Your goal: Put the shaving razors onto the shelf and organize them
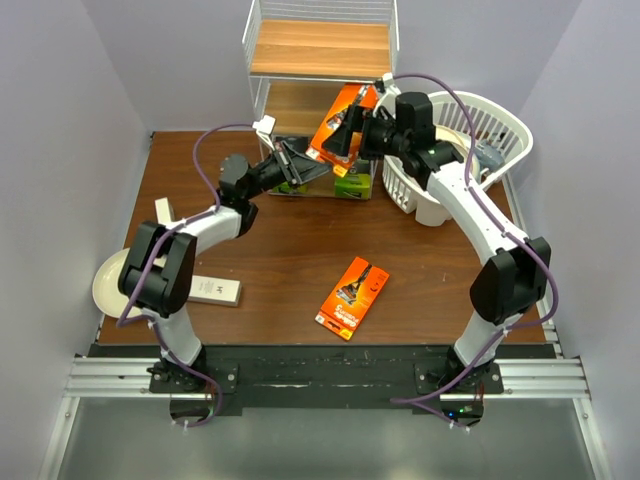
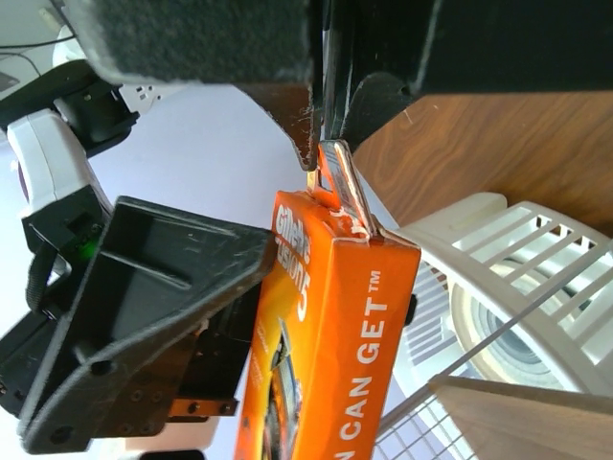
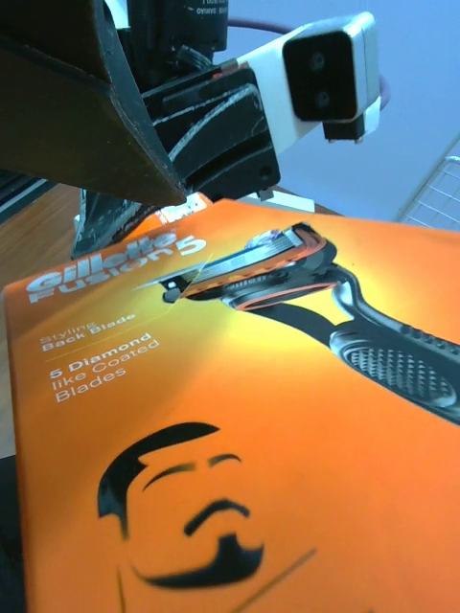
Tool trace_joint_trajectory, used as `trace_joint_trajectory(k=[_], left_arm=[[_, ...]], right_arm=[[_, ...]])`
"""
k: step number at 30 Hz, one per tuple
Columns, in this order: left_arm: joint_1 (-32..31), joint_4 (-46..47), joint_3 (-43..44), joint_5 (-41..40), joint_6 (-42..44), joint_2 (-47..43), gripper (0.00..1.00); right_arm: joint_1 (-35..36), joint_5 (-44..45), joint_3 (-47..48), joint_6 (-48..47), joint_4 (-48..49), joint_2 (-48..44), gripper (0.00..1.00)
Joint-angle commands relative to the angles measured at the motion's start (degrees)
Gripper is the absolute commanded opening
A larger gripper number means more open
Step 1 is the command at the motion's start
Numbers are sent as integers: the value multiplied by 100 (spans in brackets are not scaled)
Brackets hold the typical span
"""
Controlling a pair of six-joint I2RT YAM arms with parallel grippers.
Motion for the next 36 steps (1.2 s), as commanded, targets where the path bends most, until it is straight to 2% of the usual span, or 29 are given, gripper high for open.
trace_joint_trajectory(k=[1,6,12,19,25,29,36], left_arm=[[-80,20,72,-293,-154,-168,0],[-80,143,-507,-336,-224,-450,0],[-27,117,-790,-424,-224,-661,0],[43,20,-474,-495,-321,-485,0],[165,205,-456,-565,-417,-468,0],[263,258,-106,-539,-452,-249,0],[96,249,238,-600,-567,-11,0]], right_arm=[[103,145,183,-146,45,30,97],[323,127,16,-155,54,-41,96],[411,224,-64,-269,-43,-111,97],[402,522,-64,-849,-613,-278,99],[25,716,-204,-1201,-1054,-550,99],[-55,813,-283,-1376,-1212,-708,99],[-178,997,-196,-1982,-1747,-1042,99]])
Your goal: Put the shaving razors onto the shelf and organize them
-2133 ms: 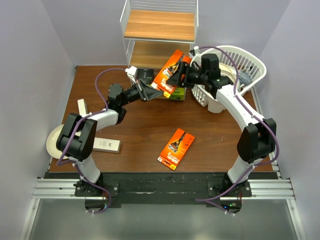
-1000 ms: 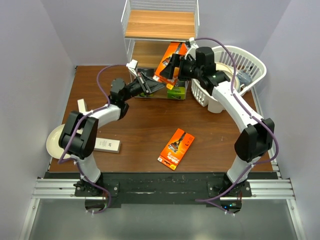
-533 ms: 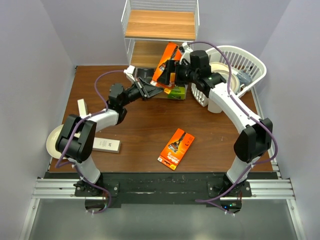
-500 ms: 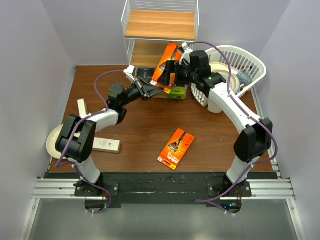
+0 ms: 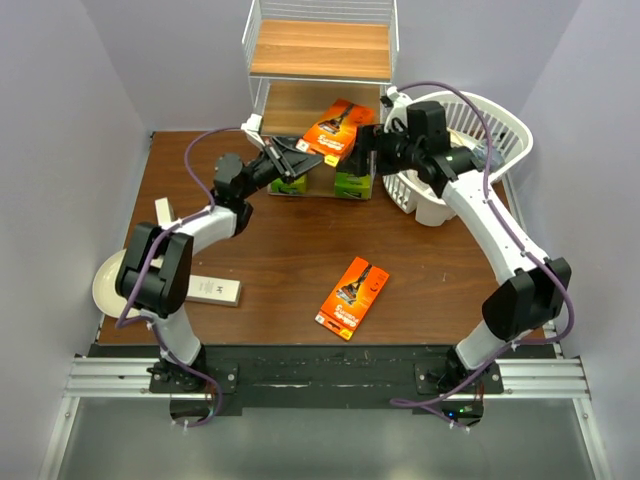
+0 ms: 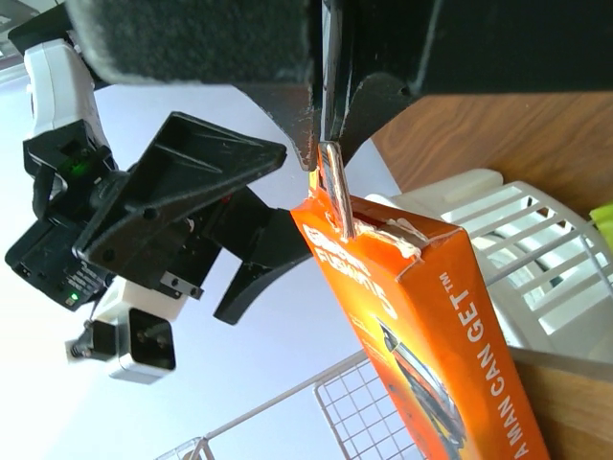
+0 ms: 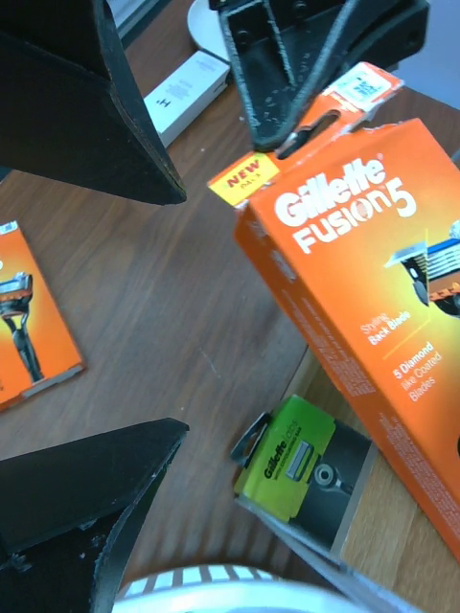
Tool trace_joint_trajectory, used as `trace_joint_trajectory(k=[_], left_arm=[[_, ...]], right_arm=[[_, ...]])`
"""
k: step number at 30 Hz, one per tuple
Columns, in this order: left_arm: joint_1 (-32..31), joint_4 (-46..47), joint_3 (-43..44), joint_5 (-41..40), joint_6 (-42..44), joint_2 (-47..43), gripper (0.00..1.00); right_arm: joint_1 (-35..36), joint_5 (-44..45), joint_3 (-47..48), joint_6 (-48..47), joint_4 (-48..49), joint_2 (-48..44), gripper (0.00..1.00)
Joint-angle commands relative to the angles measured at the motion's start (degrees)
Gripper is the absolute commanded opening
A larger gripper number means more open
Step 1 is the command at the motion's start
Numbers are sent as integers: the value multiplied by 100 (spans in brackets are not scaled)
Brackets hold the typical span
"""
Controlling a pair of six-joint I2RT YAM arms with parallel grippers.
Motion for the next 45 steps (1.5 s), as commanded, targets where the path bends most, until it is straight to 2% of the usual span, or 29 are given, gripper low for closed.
trace_joint_trajectory(k=[1,9,15,21,27,45], left_arm=[[-129,295,382,-100,-86,114,0],[-507,-337,1050,-459,64,404,0],[-630,-988,1314,-1171,266,448,1],[-832,-1331,1780,-1426,380,747,1],[-1052,-1797,2070,-1594,354,949,3],[-1219,-2359,2597,-1734,-7,1459,4]], right_arm=[[-162,267,58,-580,-412,-437,99],[-681,839,-56,-906,-685,-903,99],[-910,839,-144,-905,-676,-1009,99],[-1068,821,-285,-827,-615,-1088,99],[-1156,734,-461,-694,-510,-1176,99],[-1280,760,-602,-642,-465,-1220,99]])
